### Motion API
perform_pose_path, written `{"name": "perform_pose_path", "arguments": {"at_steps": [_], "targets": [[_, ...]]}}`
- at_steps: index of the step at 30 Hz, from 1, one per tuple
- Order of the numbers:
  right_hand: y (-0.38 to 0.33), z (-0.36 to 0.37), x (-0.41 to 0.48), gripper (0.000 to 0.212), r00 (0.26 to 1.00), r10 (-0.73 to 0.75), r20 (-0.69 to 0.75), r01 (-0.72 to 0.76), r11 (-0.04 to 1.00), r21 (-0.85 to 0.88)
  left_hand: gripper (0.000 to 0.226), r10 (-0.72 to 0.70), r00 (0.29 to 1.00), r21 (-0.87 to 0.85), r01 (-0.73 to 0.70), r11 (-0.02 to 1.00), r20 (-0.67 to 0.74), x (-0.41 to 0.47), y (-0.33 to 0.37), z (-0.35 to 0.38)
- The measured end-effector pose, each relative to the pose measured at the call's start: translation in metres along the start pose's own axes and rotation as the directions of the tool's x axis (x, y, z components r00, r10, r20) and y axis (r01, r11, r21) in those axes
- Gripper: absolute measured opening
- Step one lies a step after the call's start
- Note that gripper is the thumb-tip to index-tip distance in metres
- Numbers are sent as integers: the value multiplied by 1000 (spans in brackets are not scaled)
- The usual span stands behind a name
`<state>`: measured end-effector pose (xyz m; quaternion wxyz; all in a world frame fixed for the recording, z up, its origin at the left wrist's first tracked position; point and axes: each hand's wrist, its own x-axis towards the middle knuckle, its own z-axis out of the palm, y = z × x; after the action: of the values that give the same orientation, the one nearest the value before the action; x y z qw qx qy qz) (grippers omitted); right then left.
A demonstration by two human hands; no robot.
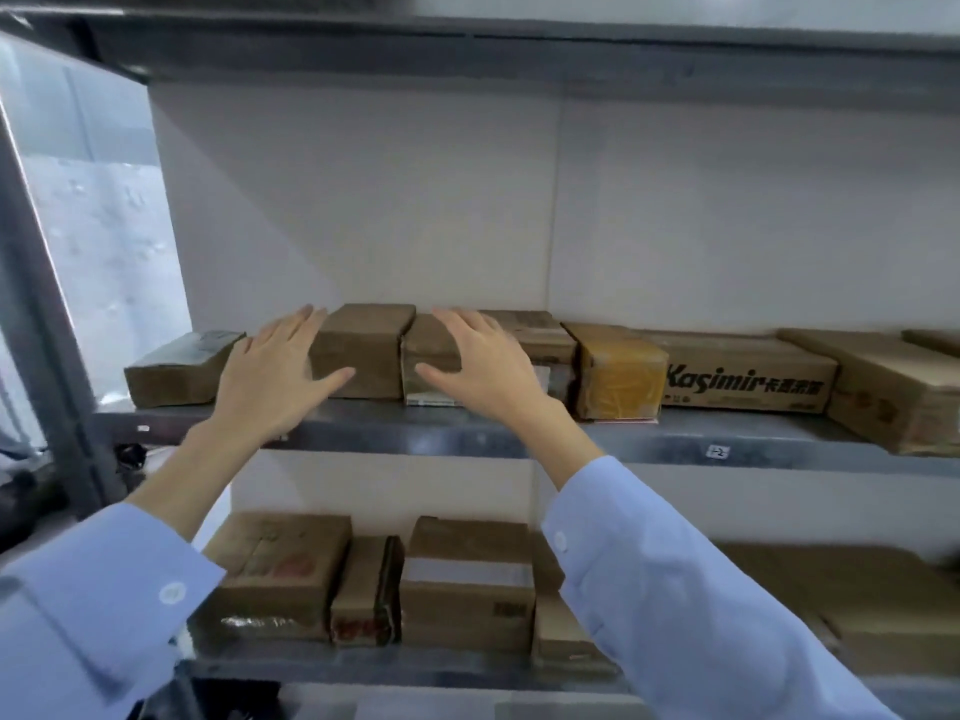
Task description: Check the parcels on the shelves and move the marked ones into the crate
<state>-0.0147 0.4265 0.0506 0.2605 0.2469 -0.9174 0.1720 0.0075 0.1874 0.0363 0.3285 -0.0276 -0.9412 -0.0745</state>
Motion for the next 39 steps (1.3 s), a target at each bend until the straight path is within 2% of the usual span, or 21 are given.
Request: {"name": "perform_pose_path", "arguments": {"at_steps": [8,21,27,33,39], "targets": [[-36,25,23,74,993,119,-2,-119,992,-53,82,137,989,-78,-133,988,53,29,-48,16],[-35,49,55,73,980,189,58,-183,979,-91,79,142,987,-314,-110,943,79,49,-63,45],[-31,55,62,71,981,184,53,-178,979,-102,77,137,982,-451,-66,890,127,52,-63,53],[-30,58,64,64,986,169,12,-169,986,5,73,104,989,-627,-17,779,102,51,-62,56],[-38,53,61,62,985,122,-121,-101,981,166,72,70,996,-686,-88,722,-54,48,-60,42]]}}
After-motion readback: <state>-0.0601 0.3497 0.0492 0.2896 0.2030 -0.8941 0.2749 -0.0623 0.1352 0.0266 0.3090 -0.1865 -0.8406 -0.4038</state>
